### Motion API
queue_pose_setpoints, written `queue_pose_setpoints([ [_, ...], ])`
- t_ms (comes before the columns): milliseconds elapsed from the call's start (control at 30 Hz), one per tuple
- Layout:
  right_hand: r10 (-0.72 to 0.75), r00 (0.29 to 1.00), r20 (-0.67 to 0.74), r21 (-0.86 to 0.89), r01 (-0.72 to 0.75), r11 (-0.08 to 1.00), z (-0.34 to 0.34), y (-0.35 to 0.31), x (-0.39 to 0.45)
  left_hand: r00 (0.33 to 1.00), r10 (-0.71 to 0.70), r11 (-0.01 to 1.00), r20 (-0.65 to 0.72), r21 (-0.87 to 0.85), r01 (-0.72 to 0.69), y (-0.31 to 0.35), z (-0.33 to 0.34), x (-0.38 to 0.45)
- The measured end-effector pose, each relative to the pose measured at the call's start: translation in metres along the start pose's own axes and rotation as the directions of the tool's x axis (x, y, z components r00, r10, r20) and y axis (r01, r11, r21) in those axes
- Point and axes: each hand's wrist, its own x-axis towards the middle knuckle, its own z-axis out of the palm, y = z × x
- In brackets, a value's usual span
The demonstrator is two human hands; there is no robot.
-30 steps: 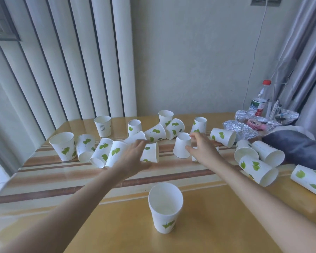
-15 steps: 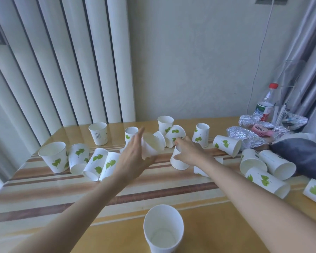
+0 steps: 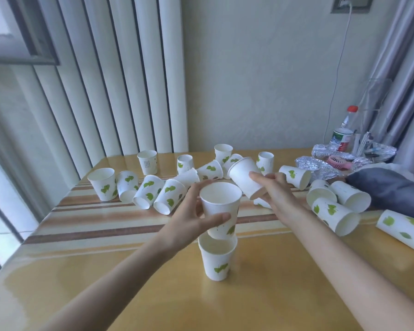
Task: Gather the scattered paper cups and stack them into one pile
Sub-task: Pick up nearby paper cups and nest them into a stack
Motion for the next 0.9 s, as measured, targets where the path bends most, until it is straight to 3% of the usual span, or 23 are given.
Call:
queue_pose_setpoints([
  [100,-0.047,0.999,0.013,0.153,0.044,0.987,-0.011,0.002,-0.022,0.999,0.038,0.999,-0.017,0.002,-0.038,-0.001,0.004,-0.010],
  [233,-0.135,0.989,0.061,0.159,0.124,0.979,-0.017,-0.002,-0.050,0.998,0.068,0.997,0.005,0.047,-0.068,-0.002,0.005,-0.022],
  [400,-0.225,0.969,0.099,0.159,0.208,0.965,-0.008,-0.003,-0.073,0.999,-0.029,0.963,0.017,0.267,0.024,-0.026,0.000,-0.031],
  [567,-0.323,0.917,0.235,0.129,0.300,0.945,0.010,-0.004,-0.093,0.993,-0.110,0.950,0.050,0.299,0.090,-0.043,0.002,-0.035],
  [700,-0.268,0.893,0.361,0.022,0.279,0.960,0.023,0.010,-0.103,0.985,-0.165,0.967,0.058,0.206,0.150,-0.052,0.001,-0.040],
  [900,-0.121,0.870,0.478,-0.245,0.264,0.933,0.025,0.037,-0.110,0.976,-0.219,0.932,-0.007,0.294,0.211,-0.072,-0.018,-0.048],
])
